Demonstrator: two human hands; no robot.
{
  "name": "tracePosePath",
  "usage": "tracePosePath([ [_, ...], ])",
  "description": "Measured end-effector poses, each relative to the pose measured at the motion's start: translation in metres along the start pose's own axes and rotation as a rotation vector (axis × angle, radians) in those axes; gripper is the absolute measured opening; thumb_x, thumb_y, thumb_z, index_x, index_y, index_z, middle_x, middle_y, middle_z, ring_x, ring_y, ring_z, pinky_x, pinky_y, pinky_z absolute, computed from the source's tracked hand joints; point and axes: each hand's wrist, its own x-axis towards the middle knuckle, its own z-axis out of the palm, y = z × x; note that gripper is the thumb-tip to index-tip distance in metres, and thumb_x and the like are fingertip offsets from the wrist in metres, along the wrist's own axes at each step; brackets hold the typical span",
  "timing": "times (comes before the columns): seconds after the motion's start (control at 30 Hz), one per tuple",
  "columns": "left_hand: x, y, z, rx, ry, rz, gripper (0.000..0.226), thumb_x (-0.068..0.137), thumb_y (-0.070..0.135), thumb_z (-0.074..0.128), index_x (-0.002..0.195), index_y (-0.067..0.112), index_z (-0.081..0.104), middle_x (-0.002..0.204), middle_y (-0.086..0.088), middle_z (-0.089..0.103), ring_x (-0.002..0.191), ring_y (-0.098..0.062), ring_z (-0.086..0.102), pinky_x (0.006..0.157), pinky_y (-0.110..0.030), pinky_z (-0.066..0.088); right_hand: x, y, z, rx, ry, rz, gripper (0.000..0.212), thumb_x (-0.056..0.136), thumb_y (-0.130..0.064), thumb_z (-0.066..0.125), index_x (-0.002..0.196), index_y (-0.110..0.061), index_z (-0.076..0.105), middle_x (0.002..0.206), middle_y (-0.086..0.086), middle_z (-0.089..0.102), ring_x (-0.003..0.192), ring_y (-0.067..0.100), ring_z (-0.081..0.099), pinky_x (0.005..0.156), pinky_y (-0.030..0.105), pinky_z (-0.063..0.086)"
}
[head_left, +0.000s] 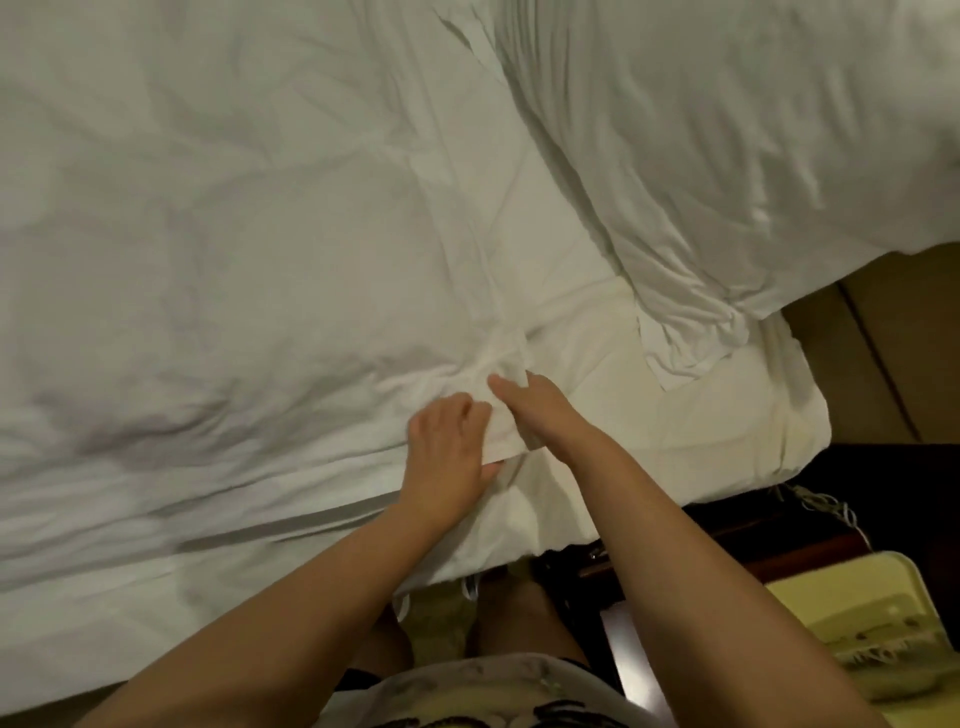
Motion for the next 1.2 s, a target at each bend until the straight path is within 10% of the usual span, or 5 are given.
tracePosePath([
  [0.33,-0.003,-0.092,-0.104,0.142,-0.174,-0.311,0.115,0.072,0.058,0.067,0.150,0.028,-0.012,0.159,-0.008,0.011,0.146,-0.023,0.015,0.107,-0.063,0.021,-0.050,-0.154,0.069,0.706,0.214,-0.032,0.027,0.094,-0.015,0.059,0.120,-0.012,0.053,0.119,0.010,0.061,0.112,0.030,0.059,0.098,0.042,0.047],
  [0.6,0.062,-0.150,-0.357,0.026,1.015,-0.259,0.056,0.093,0.026,0.041,0.146,0.026,0.024,0.149,-0.017,0.035,0.136,-0.032,0.033,0.110,-0.053,0.023,-0.171,-0.345,0.117,0.822,-0.485,-0.640,0.022,0.088,-0.019,0.057,0.099,-0.001,0.061,0.092,0.013,0.068,0.087,0.024,0.066,0.081,0.036,0.054],
  [0.77,0.053,-0.140,-0.185,0.329,0.244,-0.008,0.059,0.074,0.013,0.035,0.130,0.032,0.041,0.129,-0.017,0.058,0.118,-0.025,0.055,0.094,-0.056,0.040,-0.061,-0.165,0.033,0.100,0.326,-0.231,0.031,0.092,-0.028,0.061,0.105,0.000,0.065,0.087,0.013,0.070,0.086,0.024,0.065,0.067,0.025,0.045],
  [0.9,0.011,-0.119,-0.049,0.374,-0.302,0.042,0.053,0.068,0.017,0.036,0.106,0.033,0.071,0.120,-0.015,0.064,0.099,-0.029,0.068,0.073,-0.064,0.050,0.021,-0.005,0.033,-0.113,0.259,0.202,0.045,0.097,-0.041,0.050,0.078,-0.002,0.061,0.057,0.007,0.068,0.093,0.035,0.064,0.093,0.033,0.048],
  [1.2,-0.006,-0.104,0.000,0.343,-0.328,-0.052,0.078,0.080,0.018,0.066,0.149,0.026,0.029,0.158,-0.012,0.013,0.144,-0.030,0.019,0.108,-0.060,0.018,0.043,0.052,0.053,0.248,0.332,0.159,0.043,0.096,-0.027,0.054,0.132,-0.004,0.052,0.126,0.014,0.059,0.112,0.031,0.057,0.091,0.034,0.046],
])
